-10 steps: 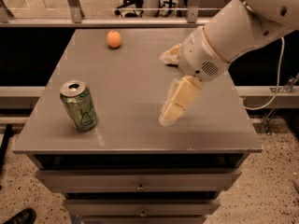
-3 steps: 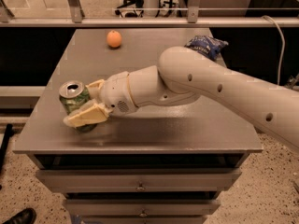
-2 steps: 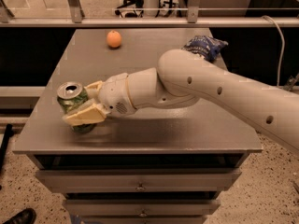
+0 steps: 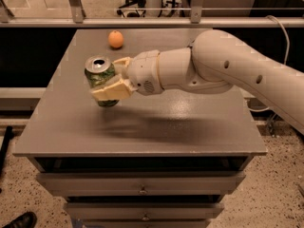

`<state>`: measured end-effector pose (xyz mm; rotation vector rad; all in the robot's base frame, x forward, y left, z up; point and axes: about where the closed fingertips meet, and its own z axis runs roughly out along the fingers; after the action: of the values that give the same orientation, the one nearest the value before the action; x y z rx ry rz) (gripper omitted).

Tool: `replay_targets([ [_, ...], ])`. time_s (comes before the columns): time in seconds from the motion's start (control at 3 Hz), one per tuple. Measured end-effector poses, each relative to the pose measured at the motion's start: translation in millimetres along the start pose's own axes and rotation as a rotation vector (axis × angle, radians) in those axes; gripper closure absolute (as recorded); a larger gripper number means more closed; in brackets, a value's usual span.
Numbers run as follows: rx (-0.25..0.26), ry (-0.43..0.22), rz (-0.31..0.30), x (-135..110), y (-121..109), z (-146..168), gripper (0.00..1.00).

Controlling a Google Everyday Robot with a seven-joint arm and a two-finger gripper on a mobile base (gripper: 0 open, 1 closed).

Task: Move green can near orange

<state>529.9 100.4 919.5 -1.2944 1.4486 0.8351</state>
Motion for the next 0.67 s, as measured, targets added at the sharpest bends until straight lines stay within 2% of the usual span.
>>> replay_targets([
  [0.33, 0.014, -0.002, -0.007, -1.2, -2.5, -2.9, 1.0],
  [0.67, 0.048, -0.007, -0.024, -4.3, -9.0, -10.3, 1.0],
])
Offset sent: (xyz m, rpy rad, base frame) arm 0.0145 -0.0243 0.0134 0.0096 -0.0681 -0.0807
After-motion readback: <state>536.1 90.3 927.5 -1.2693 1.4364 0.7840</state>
